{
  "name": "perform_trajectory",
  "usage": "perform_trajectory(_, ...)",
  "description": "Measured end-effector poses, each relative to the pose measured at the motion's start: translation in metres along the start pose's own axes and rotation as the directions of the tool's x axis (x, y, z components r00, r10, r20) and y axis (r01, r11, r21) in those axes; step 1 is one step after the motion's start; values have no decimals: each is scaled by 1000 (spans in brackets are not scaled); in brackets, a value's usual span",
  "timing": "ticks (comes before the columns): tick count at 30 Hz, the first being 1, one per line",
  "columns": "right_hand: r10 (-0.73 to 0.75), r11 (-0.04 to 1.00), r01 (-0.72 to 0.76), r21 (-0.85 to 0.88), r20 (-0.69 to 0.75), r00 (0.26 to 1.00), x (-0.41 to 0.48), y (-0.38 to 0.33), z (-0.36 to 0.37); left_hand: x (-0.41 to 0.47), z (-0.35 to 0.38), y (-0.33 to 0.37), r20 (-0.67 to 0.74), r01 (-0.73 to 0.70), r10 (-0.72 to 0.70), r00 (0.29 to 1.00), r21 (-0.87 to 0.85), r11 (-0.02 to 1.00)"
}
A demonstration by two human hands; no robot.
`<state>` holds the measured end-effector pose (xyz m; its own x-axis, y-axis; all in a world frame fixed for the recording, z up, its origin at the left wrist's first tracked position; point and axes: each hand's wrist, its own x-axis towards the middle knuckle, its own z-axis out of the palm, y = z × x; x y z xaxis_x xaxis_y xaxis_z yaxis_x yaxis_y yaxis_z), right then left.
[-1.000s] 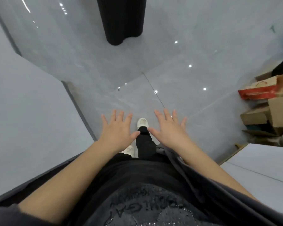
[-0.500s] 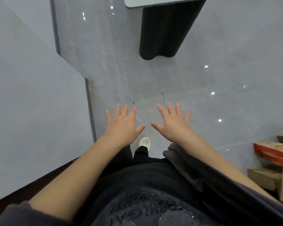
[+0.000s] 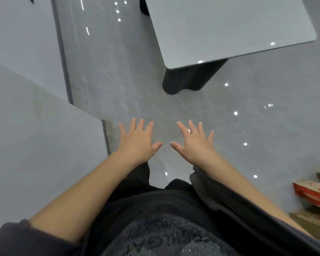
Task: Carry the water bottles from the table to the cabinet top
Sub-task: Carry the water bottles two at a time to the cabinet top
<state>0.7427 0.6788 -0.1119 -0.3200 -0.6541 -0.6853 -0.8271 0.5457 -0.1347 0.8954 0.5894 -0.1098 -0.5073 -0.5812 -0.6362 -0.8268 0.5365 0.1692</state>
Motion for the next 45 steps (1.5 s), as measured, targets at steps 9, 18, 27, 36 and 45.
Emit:
perform_trajectory(9, -12, 1000, 12, 25, 7, 1000, 70, -77, -60, 61, -73, -65, 27, -3, 3, 1000, -6, 1000)
perform_trajectory(18, -75, 997, 75, 10, -24, 997, 176, -128, -131, 154, -154, -117, 6, 64, -64, 998, -9, 998)
perform_trajectory(27, -97, 995, 97, -6, -39, 995, 301, -190, -245, 270, -270, -179, 5, 86, -86, 996, 15, 996)
perform_trajectory(36, -14, 1000, 14, -16, 24, 1000, 396, -249, -321, 363, -347, -247, 102, 54, -48, 994, -64, 997)
perform_trajectory(45, 260, 930, -246, 272, -16, 965, 483, -305, -397, 484, -475, -307, 105, -224, 211, 972, 123, 967)
